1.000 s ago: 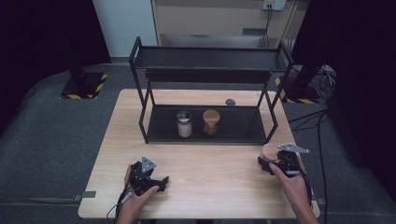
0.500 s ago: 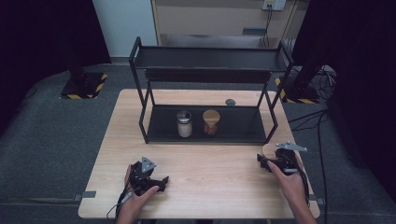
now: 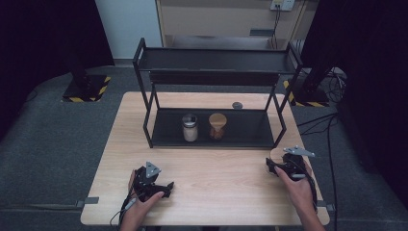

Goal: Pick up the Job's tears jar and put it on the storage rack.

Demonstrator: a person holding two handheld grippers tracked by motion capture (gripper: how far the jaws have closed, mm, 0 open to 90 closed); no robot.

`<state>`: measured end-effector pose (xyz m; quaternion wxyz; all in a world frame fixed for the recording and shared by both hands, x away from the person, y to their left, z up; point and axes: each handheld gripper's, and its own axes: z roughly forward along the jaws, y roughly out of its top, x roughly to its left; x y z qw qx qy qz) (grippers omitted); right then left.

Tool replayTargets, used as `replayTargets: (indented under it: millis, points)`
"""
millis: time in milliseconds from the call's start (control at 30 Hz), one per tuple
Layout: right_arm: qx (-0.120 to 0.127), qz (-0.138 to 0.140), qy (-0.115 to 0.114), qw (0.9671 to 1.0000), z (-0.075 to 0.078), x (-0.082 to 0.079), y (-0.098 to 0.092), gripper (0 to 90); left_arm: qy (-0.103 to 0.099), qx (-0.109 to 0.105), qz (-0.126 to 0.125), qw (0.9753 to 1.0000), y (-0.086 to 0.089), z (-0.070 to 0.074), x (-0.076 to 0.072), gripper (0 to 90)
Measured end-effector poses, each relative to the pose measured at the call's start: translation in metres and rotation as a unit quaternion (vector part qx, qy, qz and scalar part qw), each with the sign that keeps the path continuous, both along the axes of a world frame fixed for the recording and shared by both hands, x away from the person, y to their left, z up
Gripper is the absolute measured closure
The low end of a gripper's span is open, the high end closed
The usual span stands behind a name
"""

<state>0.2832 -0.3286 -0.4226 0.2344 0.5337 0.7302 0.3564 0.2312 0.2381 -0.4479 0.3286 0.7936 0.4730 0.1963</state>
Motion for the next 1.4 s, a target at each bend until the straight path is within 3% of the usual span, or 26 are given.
replayTargets:
  millis: [633,1400]
  points:
    - [-0.010,0.005,-0.010,0.9999,0.019,-0.013,0.009,25.6,0.000,0.000,0.000,1.0000,0.000,0.000,0.000,0.0]
    - [-0.018,0.018,-0.012,0.9996,0.040,-0.014,0.026,25.7,0.000,0.000,0.000,1.0000,0.000,0.000,0.000,0.0]
